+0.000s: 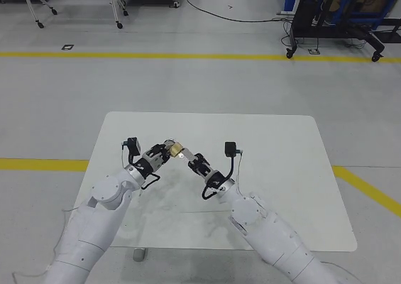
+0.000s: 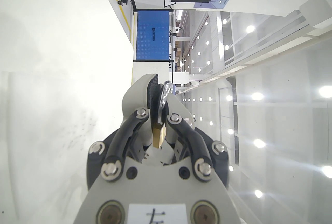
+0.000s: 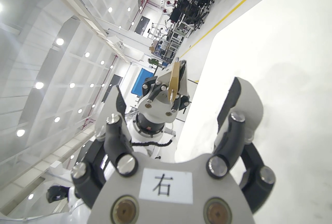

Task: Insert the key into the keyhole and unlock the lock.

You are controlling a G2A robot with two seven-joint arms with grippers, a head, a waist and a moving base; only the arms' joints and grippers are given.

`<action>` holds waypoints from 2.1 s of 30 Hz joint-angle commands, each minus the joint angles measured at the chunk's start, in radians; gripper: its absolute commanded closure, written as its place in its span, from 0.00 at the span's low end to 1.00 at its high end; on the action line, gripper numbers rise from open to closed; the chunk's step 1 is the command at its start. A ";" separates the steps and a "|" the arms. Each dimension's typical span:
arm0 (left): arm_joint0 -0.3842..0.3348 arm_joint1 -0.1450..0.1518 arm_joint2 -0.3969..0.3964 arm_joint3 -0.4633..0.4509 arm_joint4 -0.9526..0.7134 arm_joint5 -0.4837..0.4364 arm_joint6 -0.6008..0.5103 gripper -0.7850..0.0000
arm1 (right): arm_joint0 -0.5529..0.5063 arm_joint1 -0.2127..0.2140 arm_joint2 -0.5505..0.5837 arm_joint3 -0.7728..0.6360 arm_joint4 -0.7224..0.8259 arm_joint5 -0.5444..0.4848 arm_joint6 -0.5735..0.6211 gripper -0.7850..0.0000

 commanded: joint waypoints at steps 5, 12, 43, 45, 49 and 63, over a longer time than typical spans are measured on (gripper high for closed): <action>0.003 -0.002 -0.009 0.002 -0.049 -0.019 -0.060 1.00 | -0.024 0.022 0.091 -0.012 0.433 0.045 0.459 0.42; 0.003 -0.005 -0.018 0.013 -0.111 -0.021 -0.140 1.00 | 0.000 0.026 0.120 0.037 0.587 0.127 0.649 0.69; 0.013 -0.008 -0.017 -0.003 -0.045 -0.073 -0.198 1.00 | 0.076 -0.007 0.110 0.186 0.798 0.197 0.733 1.00; 0.016 -0.008 -0.019 -0.004 -0.039 -0.093 -0.195 1.00 | 0.082 -0.009 0.117 0.201 0.870 0.247 0.780 1.00; 0.020 -0.007 -0.027 -0.010 -0.005 -0.142 -0.170 1.00 | 0.105 -0.016 0.121 0.256 1.001 0.376 0.882 1.00; 0.070 -0.008 -0.050 -0.062 0.068 -0.297 -0.077 1.00 | 0.169 -0.038 0.107 0.387 1.109 0.455 1.006 1.00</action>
